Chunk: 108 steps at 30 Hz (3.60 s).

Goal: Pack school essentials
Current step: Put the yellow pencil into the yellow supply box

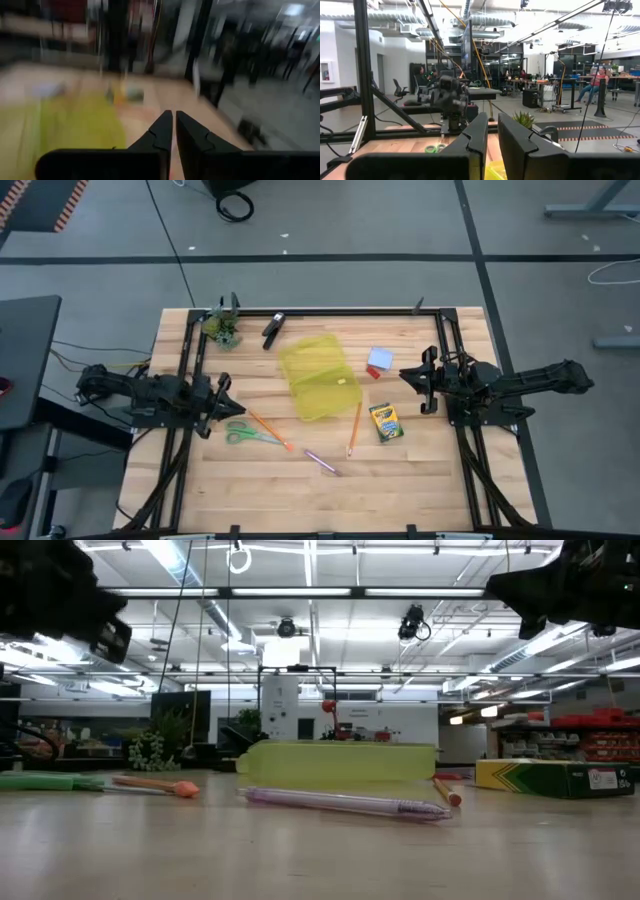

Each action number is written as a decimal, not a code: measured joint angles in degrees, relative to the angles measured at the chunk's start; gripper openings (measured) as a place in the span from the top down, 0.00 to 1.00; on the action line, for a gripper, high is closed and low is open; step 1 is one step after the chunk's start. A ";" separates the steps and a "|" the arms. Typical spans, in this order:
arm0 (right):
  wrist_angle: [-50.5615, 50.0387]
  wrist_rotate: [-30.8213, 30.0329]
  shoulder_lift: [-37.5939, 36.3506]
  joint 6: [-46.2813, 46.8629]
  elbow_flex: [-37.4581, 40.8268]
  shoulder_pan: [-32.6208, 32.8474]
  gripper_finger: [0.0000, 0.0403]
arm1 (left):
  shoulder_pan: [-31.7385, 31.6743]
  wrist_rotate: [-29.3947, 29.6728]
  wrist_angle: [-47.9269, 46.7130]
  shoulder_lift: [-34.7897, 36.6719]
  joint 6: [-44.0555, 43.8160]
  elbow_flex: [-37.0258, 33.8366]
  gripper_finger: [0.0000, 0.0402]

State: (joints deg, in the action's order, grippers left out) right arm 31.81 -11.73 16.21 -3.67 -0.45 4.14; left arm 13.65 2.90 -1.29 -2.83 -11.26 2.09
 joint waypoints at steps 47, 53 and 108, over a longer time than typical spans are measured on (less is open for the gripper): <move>0.02 0.00 0.00 -0.01 0.00 0.00 0.87 | 0.42 2.07 5.38 -63.23 8.00 17.90 0.72; 0.02 0.00 0.00 0.00 0.00 0.00 0.87 | 0.46 -0.44 14.88 -69.82 9.62 17.96 0.63; 0.02 0.00 0.00 -0.01 0.00 0.00 0.87 | -3.65 -19.37 48.88 -96.56 20.65 17.90 0.69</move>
State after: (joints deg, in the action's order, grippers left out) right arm 31.83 -11.73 16.21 -3.68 -0.45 4.14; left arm 10.00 -16.47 47.59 -99.39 9.40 19.99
